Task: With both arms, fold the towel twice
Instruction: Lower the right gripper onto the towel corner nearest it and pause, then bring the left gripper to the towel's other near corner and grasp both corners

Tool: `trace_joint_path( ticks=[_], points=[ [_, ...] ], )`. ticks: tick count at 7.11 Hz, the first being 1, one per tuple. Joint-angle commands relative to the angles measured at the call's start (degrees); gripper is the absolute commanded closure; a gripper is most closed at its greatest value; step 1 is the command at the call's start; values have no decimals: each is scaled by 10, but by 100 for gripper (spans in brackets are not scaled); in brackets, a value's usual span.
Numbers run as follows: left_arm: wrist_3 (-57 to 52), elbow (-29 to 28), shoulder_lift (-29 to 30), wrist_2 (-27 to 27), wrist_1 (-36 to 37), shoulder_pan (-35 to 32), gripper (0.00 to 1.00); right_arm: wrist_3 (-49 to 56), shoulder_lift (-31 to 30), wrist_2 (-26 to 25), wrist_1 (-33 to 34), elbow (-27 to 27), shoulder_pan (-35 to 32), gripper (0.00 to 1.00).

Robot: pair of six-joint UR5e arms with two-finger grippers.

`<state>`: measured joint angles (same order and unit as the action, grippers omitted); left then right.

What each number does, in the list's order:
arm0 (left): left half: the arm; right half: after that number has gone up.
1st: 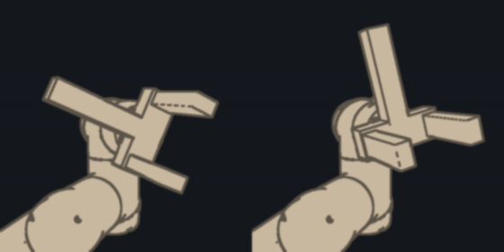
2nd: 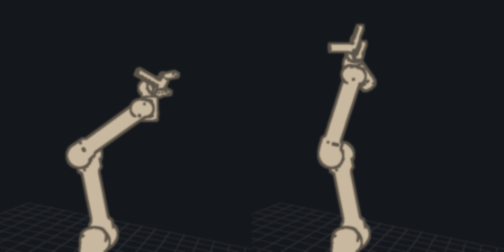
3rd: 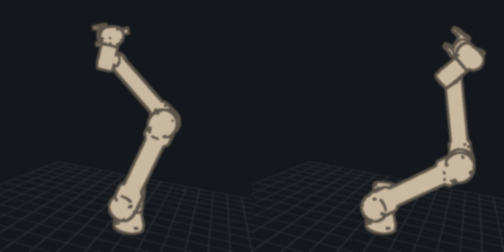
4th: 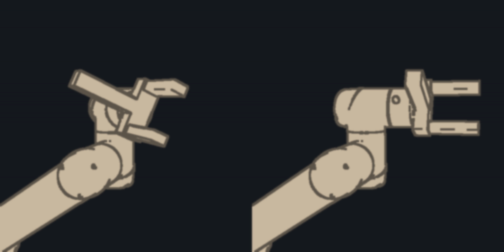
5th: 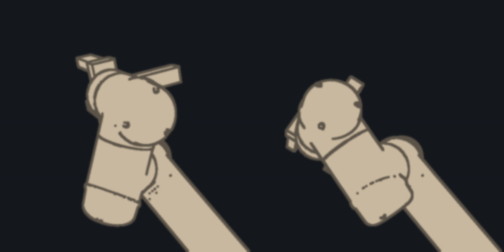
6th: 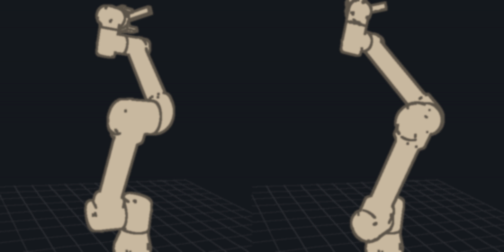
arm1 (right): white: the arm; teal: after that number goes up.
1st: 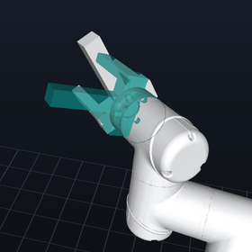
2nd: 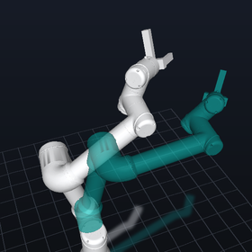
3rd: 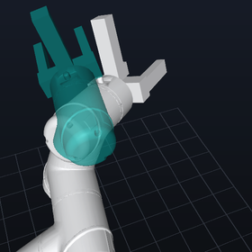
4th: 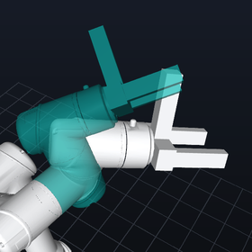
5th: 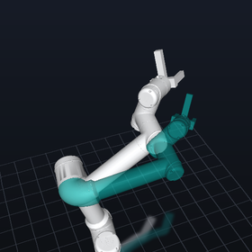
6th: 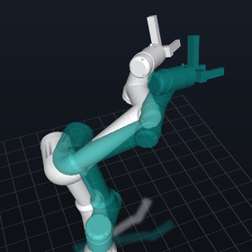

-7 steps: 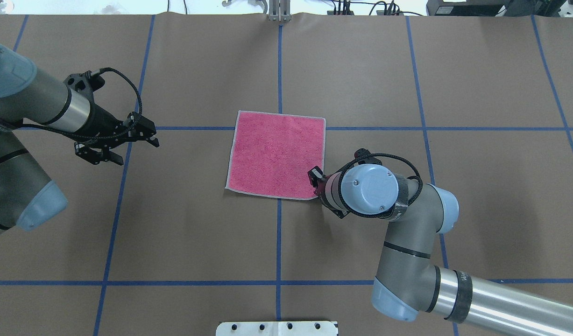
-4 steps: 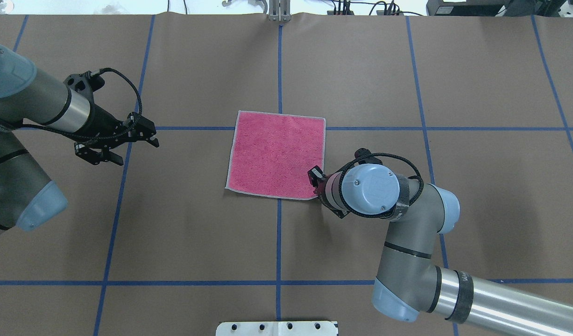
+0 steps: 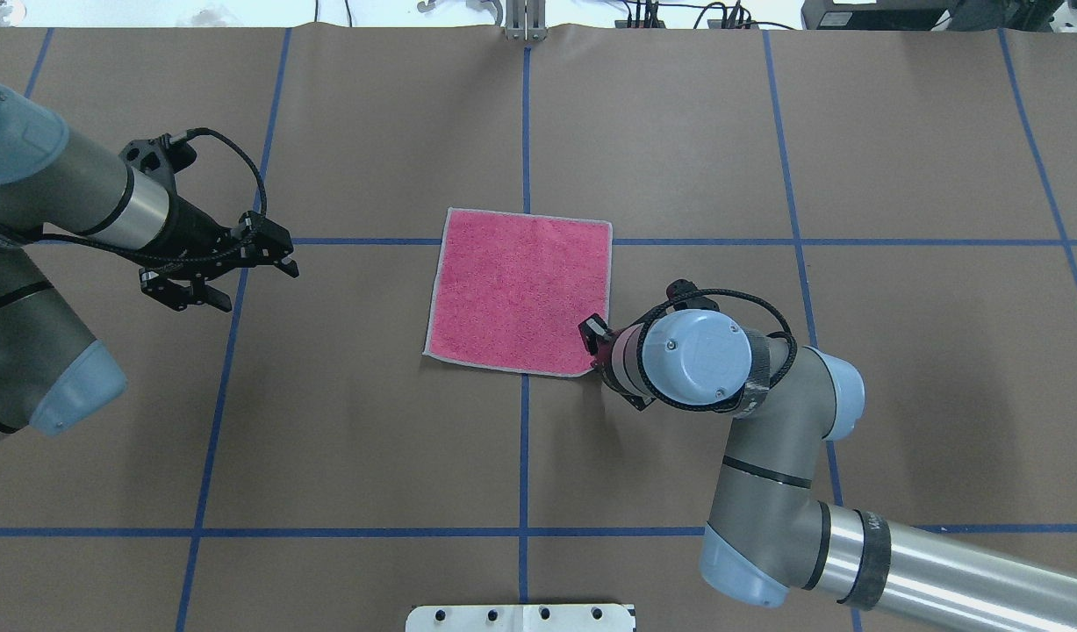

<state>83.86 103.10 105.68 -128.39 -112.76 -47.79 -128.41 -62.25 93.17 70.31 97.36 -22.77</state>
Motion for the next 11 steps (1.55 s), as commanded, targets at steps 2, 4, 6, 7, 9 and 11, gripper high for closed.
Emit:
trace_joint_path(
  ticks=[2, 4, 6, 7, 9, 11],
  points=[
    [21, 2, 7, 61, 0, 34, 0, 1, -12, 2, 0, 19, -3, 100],
    [86, -1, 37, 101, 1, 77, 0, 1, -29, 3, 1, 40, -3, 100],
    [149, -6, 66, 176, 0, 146, 0, 2, -31, 4, 1, 40, -3, 100],
    [168, -15, 80, 198, -3, 164, 0, 2, -38, 4, 0, 40, -3, 100],
    [203, -35, 115, 213, -4, 181, 0, 2, -41, 4, 0, 40, -3, 100],
    [208, -39, 122, 240, -5, 194, 0, 3, -39, 6, 0, 42, -2, 100]
  ],
)
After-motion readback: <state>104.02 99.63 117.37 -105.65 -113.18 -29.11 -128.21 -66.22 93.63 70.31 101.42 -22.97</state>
